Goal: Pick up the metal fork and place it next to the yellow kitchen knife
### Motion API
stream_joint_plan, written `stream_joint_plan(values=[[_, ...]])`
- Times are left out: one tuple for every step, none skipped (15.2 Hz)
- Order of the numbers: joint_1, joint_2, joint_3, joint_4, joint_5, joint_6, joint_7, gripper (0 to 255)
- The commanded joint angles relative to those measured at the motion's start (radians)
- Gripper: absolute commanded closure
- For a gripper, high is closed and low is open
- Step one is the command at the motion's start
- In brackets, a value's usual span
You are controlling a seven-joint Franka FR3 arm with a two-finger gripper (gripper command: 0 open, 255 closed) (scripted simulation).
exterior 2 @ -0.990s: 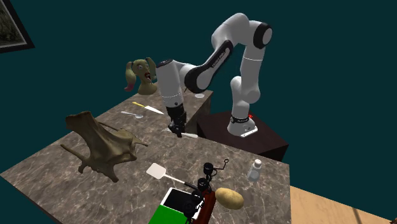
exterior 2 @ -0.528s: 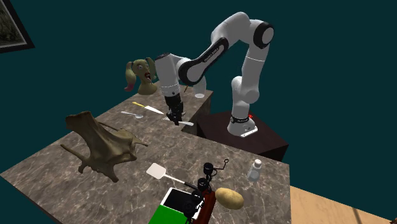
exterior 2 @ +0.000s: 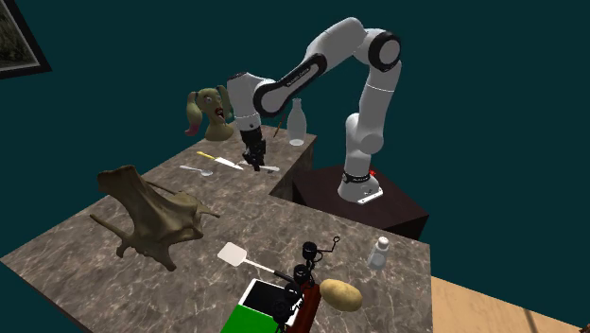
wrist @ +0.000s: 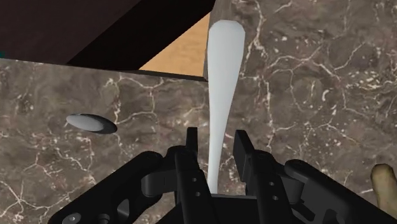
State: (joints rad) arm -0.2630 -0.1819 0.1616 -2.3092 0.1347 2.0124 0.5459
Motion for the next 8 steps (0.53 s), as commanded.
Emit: stream_joint_plan(values=[[-0.026,-0.004,-0.032,-0.002,-0.013,-0.006,-0.052,255],[-0.038,0.001,-0.047,0.003,-0.021,-0.009,-0.075,255],[-0.050,0.007,-0.062,0.009,-0.028,-0.012,-0.097,255],[-0.062,0.013,-0.076,0.017,-0.035,-0.015,-0.120,255],[-0.074,0.021,-0.091,0.025,-0.042,-0.017,-0.142,255],[-0.086,0.029,-0.105,0.035,-0.049,-0.020,-0.165,255],[-0.097,0.039,-0.119,0.046,-0.055,-0.023,-0.187,255],[-0.109,0.049,-0.133,0.057,-0.061,-0.026,-0.209,255]])
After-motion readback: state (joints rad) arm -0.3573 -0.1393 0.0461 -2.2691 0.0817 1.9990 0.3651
